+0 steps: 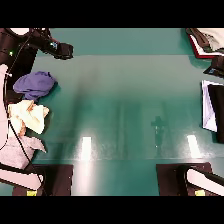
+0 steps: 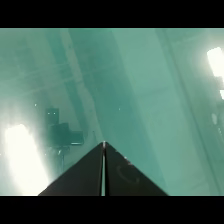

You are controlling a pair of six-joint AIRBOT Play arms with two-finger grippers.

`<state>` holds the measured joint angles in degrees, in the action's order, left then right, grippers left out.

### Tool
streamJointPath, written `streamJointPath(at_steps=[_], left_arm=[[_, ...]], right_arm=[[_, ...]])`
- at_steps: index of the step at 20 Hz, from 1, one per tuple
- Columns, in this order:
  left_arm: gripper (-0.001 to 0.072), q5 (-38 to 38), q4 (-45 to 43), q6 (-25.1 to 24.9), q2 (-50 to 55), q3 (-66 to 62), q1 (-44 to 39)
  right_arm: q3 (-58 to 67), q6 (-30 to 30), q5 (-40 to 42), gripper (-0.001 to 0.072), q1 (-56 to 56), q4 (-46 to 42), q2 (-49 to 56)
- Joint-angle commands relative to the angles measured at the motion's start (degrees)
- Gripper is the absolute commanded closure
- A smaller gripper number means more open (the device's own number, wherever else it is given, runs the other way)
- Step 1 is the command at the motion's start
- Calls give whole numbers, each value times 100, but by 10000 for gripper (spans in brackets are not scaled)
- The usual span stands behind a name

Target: Fold the shirts.

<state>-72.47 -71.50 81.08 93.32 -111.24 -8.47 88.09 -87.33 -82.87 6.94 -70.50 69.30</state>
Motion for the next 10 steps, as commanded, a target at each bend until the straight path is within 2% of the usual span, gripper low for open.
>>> streamJointPath(at_steps=[1, 10], left_arm=[[675, 0, -2, -2, 13, 0, 4], [675, 4, -2, -2, 11, 0, 4]], right_arm=[[2, -2, -11, 688, -4, 2, 2], [2, -2, -2, 688, -4, 4, 26]])
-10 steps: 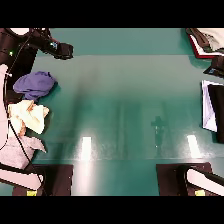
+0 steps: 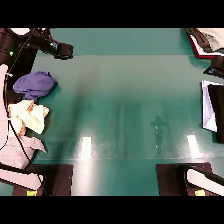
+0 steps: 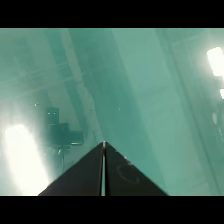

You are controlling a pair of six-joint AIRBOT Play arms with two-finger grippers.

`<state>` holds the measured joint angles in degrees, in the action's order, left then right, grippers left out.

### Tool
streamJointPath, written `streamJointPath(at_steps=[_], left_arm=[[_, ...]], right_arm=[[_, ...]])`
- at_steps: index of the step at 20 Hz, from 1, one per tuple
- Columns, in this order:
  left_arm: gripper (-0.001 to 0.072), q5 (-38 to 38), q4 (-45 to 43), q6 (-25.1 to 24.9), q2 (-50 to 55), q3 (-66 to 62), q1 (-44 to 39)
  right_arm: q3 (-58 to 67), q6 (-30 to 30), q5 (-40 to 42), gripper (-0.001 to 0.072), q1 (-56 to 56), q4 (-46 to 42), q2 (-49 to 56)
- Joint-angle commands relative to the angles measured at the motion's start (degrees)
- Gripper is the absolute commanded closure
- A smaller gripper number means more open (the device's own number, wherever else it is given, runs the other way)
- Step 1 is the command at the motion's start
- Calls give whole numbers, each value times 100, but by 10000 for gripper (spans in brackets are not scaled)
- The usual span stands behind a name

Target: Fold the shirts.

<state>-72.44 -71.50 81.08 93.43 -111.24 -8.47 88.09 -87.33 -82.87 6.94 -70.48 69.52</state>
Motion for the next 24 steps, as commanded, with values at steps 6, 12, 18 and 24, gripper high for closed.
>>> streamJointPath(at_steps=[6, 12, 18, 24], left_arm=[[675, 2, -2, -2, 0, 0, 4], [674, 85, 125, -87, 2, 0, 4], [149, -42, -2876, 778, 44, 2, 157], [147, 455, -2791, 1346, 70, 1244, 1270]], right_arm=[[0, -2, 50, 688, -4, 0, 4], [11, -9, 1578, 688, -4, 50, 2], [11, -11, 1840, 688, -4, 48, -7], [7, -11, 1665, 687, -11, 50, -7]])
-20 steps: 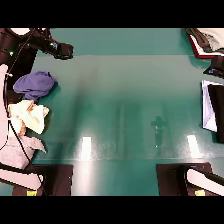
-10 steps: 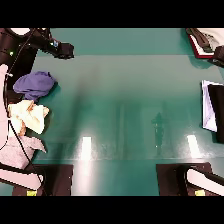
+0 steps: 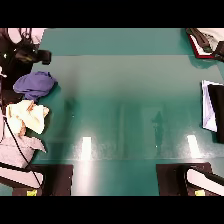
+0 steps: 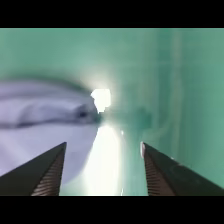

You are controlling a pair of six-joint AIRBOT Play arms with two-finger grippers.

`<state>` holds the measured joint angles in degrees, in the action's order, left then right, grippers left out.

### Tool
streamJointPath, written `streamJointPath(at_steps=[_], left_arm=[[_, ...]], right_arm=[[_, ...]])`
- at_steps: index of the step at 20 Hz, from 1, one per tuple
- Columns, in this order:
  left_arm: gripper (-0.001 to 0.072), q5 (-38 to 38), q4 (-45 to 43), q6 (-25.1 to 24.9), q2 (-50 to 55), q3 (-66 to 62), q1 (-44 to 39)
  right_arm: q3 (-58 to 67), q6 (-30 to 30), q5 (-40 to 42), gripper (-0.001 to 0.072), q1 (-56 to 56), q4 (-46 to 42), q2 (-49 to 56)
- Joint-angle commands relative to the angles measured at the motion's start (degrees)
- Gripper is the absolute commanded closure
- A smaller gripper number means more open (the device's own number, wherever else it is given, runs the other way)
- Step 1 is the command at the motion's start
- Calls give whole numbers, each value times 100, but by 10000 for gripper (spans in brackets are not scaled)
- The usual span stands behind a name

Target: Fold the shirts.

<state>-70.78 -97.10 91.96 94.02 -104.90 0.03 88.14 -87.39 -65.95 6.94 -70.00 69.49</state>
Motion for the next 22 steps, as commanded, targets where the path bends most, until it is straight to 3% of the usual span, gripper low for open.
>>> streamJointPath(at_steps=[1, 6, 7, 8, 9, 10, 13, 17, 19, 22], left_arm=[[148, 507, -195, 258, 24, 911, 516], [156, 1043, 42, 258, 485, 1314, 651], [268, 1056, 101, 256, 551, 1314, 649], [486, 1064, 195, 256, 577, 1311, 649], [646, 1075, 262, 254, 575, 1298, 649], [675, 997, 337, 256, 573, 1182, 649], [676, 474, 791, -83, 568, 216, 595], [677, -201, 2402, -1517, 446, -2037, -151], [677, 210, 3521, -2273, -87, -1888, -645], [676, -107, 4186, -2953, -721, -1456, -1456]], right_arm=[[2, -2, -33, 687, -9, 2, -4], [2, -2, -70, 688, -11, 4, -7], [2, -2, -70, 687, -11, 2, -7], [2, -2, -70, 688, -11, 2, -7], [2, -2, -68, 688, -11, 2, -11], [2, -2, -66, 687, -11, 2, -24], [7, -2, 63, 687, -9, 0, -243], [7, 0, 623, 688, 37, -7, -909], [7, 0, 713, 688, 33, -37, -1193], [7, 4, 896, 688, 33, -70, -1523]])
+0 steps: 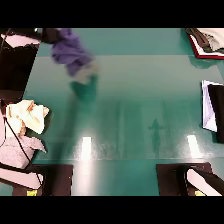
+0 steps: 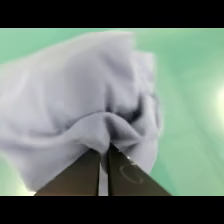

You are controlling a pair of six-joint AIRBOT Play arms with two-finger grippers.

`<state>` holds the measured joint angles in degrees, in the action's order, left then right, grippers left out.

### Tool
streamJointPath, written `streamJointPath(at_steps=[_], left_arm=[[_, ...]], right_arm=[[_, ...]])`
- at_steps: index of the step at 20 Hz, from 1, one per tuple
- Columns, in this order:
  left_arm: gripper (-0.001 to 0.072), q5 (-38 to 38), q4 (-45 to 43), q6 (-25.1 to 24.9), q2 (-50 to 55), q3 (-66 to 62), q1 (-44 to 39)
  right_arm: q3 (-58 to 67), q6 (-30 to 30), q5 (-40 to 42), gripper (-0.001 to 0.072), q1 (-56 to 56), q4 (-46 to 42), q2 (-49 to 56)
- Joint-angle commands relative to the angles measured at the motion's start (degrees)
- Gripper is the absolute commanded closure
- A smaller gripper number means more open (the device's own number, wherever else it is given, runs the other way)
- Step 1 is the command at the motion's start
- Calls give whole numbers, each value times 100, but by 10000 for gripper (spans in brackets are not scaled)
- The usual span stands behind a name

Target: Fold the shirts.

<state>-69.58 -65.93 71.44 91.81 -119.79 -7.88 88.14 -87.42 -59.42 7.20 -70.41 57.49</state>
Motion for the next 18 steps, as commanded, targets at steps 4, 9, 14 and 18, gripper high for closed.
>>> streamJointPath(at_steps=[4, 9, 14, 18], left_arm=[[676, -341, 1049, -1034, -621, 452, -1357], [155, -13, 483, -195, -33, 1397, -1259], [149, -1292, 466, 546, 240, 1397, -498], [173, -2002, 164, 573, -94, 1958, -173]], right_arm=[[7, 4, 273, 688, 7, -7, -470], [2, 4, 4, 688, 7, -9, -389], [0, 7, -262, 688, 7, -9, -245], [0, 9, -612, 688, 4, -7, -116]])
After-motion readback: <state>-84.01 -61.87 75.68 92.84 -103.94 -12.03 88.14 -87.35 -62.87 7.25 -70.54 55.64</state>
